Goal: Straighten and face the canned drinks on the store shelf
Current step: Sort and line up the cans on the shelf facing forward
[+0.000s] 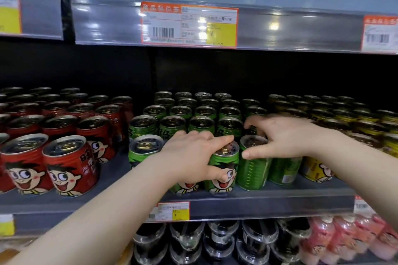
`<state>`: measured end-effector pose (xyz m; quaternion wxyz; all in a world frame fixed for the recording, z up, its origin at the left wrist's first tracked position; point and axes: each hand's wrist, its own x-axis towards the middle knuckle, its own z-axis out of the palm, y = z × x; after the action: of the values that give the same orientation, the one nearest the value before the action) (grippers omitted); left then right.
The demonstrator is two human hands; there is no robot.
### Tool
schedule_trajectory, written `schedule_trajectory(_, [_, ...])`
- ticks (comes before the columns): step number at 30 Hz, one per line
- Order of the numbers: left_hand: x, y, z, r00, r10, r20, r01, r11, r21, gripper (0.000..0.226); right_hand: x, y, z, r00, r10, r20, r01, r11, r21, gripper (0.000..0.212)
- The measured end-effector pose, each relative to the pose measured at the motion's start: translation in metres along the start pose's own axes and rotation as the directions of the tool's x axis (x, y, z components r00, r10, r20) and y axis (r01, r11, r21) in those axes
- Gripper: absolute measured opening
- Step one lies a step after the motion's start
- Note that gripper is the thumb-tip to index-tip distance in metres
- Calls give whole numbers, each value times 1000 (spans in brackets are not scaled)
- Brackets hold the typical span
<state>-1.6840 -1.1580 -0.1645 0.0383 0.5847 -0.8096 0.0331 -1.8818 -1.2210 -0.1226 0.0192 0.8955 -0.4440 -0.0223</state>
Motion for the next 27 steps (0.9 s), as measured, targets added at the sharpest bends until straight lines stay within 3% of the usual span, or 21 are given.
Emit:
schedule_trajectory(4, [0,0,0,1000,-1,-3,1,1000,0,79,-4,7,-4,990,-54,131,36,990,139,79])
schedule_trajectory(8, [0,0,1,1000,-2,-8,2,1000,2,79,-4,5,0,999,-11,38,9,999,50,80])
schedule_trajectory(12, [0,1,0,1000,-1,-2,1,1000,12,79,-8,9,0,986,-52,161,19,980,199,86])
schedule_trajectory(16, [1,0,0,1000,-7,-7,7,1000,0,79,-5,1,6,1000,9,-12,-9,1000,15,87])
schedule_trajectory(17, [0,1,1,1000,-8,-9,8,1000,1,79,-5,1,7,1000,-3,0,3,1000,8,87])
schedule_trajectory(21, [0,1,1,1000,-10,-6,10,1000,4,79,-10,12,1,984,-70,163,26,966,257,82])
schedule_trajectory(25, [0,1,0,1000,-8,-1,8,1000,5,79,-3,5,8,998,-31,51,24,990,138,76])
schedule_trajectory(27, [-1,1,1,1000,-9,0,9,1000,10,79,-4,8,5,993,-52,108,31,983,182,81])
